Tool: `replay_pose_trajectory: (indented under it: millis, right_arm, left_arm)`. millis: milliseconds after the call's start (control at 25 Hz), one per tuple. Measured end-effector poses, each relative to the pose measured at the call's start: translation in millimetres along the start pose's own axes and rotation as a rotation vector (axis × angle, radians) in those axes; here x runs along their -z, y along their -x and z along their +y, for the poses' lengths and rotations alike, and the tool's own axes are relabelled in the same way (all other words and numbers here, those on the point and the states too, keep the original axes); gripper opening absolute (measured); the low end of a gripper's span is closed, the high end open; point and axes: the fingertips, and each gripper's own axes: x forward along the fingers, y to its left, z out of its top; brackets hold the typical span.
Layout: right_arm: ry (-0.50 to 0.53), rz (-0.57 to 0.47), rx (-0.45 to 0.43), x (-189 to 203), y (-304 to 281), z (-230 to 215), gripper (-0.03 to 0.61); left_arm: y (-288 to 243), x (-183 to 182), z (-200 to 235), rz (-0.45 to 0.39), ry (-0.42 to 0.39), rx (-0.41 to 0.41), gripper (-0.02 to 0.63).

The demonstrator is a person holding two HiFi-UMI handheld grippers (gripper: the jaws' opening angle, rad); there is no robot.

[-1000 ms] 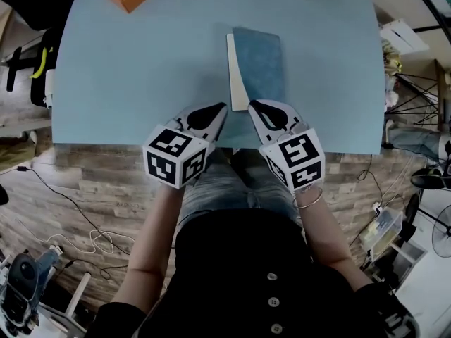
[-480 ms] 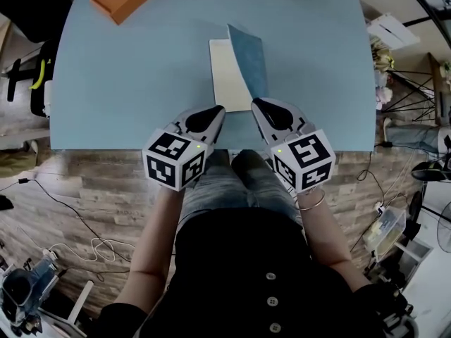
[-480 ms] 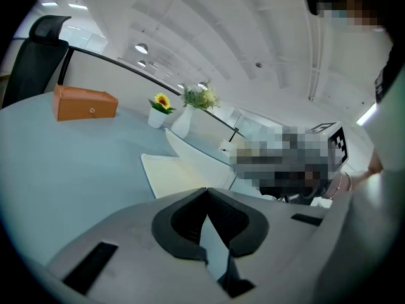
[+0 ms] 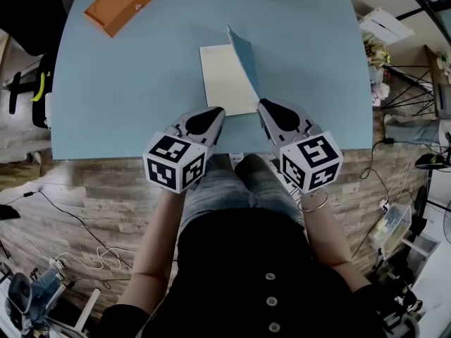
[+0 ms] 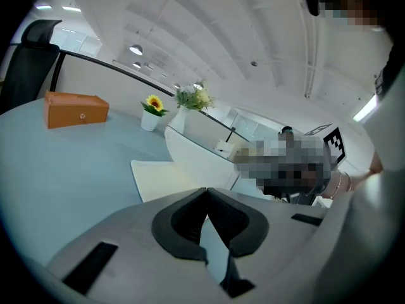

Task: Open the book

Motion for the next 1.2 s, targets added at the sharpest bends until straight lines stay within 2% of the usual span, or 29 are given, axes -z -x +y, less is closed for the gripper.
replay_pose_trajectory:
  millis: [440, 840, 1200]
  right_arm:
    - [-0.056, -0.023, 0.062, 5, 26, -43, 0.009]
    - [-0.121, -0.015, 0.110, 26, 44, -86, 0.009]
    - [-0.165, 0.010, 0.111, 46, 48, -113, 0.009]
  left_arm:
    - [-27, -9, -19, 0.006, -0.021, 0.025, 0.012]
    - [-52, -10, -40, 0.046, -0.048, 0.044, 0.012]
    - [-73, -10, -47, 0.073, -0.057, 0.027, 0.012]
